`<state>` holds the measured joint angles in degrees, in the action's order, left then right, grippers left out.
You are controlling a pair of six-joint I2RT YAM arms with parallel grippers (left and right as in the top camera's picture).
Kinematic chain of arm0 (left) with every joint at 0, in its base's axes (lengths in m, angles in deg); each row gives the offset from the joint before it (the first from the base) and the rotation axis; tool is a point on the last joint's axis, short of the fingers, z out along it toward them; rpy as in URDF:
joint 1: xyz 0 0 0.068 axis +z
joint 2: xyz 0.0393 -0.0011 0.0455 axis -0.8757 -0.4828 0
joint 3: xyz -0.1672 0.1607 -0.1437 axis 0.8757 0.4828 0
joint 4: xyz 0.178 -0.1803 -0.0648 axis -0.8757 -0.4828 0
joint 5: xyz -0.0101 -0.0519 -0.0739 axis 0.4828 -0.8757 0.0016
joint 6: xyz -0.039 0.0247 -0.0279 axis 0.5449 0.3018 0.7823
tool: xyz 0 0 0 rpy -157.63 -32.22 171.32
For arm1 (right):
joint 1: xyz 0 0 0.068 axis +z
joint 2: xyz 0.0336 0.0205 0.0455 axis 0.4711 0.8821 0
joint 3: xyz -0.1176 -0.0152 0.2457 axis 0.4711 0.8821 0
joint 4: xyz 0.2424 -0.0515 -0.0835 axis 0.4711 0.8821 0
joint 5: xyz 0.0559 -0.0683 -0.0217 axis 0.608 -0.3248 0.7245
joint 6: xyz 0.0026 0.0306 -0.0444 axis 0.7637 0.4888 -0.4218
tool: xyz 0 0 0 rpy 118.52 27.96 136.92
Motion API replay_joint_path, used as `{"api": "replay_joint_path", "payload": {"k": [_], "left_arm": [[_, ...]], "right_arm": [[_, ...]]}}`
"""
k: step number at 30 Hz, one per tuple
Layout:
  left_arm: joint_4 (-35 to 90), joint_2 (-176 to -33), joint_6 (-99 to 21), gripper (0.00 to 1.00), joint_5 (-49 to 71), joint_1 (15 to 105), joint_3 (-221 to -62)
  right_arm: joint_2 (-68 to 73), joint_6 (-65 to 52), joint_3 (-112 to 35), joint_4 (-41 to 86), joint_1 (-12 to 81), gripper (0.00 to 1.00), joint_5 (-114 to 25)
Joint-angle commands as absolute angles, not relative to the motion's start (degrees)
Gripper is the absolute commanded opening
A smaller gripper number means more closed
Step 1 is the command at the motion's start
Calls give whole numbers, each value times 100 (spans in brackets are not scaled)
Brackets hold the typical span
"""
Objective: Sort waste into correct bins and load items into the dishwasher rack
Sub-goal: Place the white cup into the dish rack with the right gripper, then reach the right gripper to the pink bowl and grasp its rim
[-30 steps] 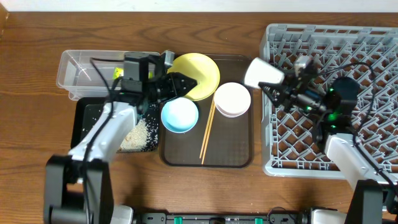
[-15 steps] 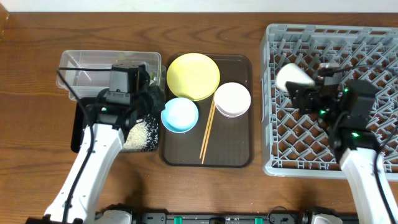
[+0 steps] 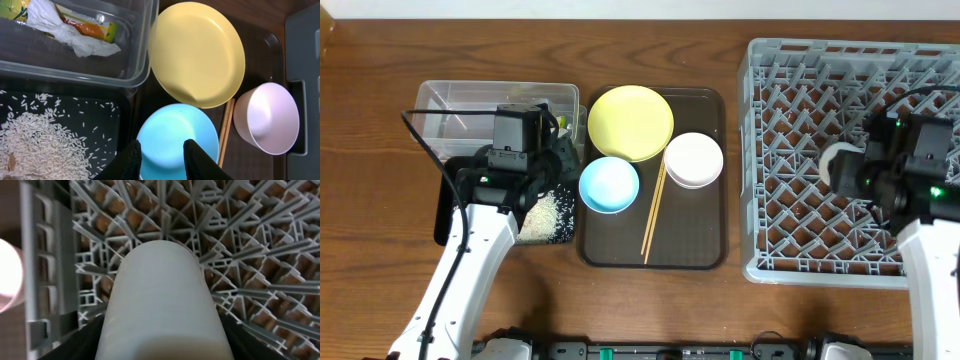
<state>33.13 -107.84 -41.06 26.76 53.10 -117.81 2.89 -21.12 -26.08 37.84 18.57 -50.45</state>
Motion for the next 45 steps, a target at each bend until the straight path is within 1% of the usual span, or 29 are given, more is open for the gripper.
{"api": "replay_joint_path", "payload": {"k": [1,6,12,13,14,15,17,18,19,20,21,22,23,29,34,37,40,42,45], "left_arm": [[3298,-10790,-4183,32,2746,5325,-11797],[3258,-10790,-4181,34,2746,5323,-11797],[3254,-10790,-4181,34,2746,5323,-11797],[3254,-10790,-4181,35,2746,5323,-11797],[3254,-10790,-4181,35,2746,5323,-11797],[3254,-10790,-4181,35,2746,5323,-11797],[3252,-10790,-4181,35,2746,5323,-11797],[3254,-10790,-4181,35,2746,5323,-11797],[3254,-10790,-4181,35,2746,5323,-11797],[3254,-10790,-4181,35,2746,5323,-11797],[3252,-10790,-4181,36,2746,5323,-11797],[3243,-10790,-4181,41,2746,5323,-11797],[3236,-10790,-4181,43,2746,5323,-11797],[3136,-10790,-4183,50,2748,5323,-11797],[2972,-10790,-4185,51,2763,5325,-11792],[2845,-10790,-4181,52,2918,5323,-11773],[2539,-10790,-3931,51,3419,5325,-11762],[2235,-10790,-3429,51,3994,5325,-11762],[1766,-10790,-2517,52,4848,5325,-11762]], "right_arm": [[551,-2193,-2781,3899,1761,1,-5554],[964,-2149,-2781,4022,1756,1,-5591],[1469,-2149,-2779,4116,1756,1,-5591],[1543,-2149,-2779,4107,1756,2,-5591],[1615,-2149,-2779,4092,1756,5,-5591],[1694,-2149,-2779,4070,1756,12,-5591],[1805,-2151,-2779,4044,1756,38,-5589],[1858,-2151,-2779,4015,1756,57,-5589],[1904,-2151,-2779,3978,1756,73,-5587],[1934,-2151,-2779,3939,1758,83,-5585],[1950,-2151,-2779,3899,1758,88,-5572],[1950,-2153,-2779,3873,1758,94,-5543],[1947,-2151,-2779,3834,1758,99,-5493],[1895,-2151,-2800,3576,1758,99,-4960],[1585,-2245,-3082,3124,1798,99,-3948],[1375,-2473,-3253,2562,1942,92,-2960],[1263,-2720,-3268,1803,2276,89,-2173],[1294,-2947,-3268,1502,2613,88,-2120],[1456,-3395,-3268,1340,3149,83,-2203]]}}
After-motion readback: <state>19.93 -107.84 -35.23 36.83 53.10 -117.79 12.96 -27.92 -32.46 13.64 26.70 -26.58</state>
